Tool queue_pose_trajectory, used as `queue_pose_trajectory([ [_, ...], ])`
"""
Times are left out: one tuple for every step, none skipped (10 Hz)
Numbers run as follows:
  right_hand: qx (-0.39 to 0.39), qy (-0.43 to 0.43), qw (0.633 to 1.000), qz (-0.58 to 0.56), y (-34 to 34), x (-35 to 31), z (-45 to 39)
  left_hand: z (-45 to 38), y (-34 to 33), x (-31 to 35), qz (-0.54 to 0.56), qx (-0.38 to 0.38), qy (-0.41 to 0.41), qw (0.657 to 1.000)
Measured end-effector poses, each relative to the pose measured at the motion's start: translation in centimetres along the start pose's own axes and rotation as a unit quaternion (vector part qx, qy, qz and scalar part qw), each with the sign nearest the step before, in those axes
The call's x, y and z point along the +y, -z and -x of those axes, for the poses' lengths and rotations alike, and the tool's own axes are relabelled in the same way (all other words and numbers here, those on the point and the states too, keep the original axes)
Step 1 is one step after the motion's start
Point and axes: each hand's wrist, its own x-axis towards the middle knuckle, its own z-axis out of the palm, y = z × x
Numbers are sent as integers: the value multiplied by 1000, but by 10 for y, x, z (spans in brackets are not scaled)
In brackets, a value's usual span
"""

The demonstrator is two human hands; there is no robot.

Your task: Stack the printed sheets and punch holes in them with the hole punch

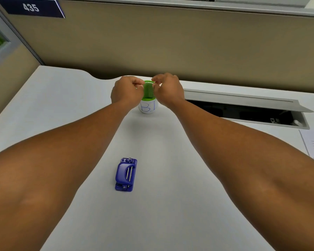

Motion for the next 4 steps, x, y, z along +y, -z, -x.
queue_pose_trajectory([
  [7, 15, 1000, -14, 1, 5, 12, 10, -1, 1, 7, 21, -4, 1000],
  [8, 38, 999, -16, 10, 6, 30, 25, 2, 7, -1, 21, -14, 1000],
  [31, 60, 998, 9, 17, 11, 55, 48, 4, 10, -14, 29, -40, 999],
  [57, 67, 994, 58, 28, 17, 79, 75, 5, 18, -46, 19, -72, 996],
])
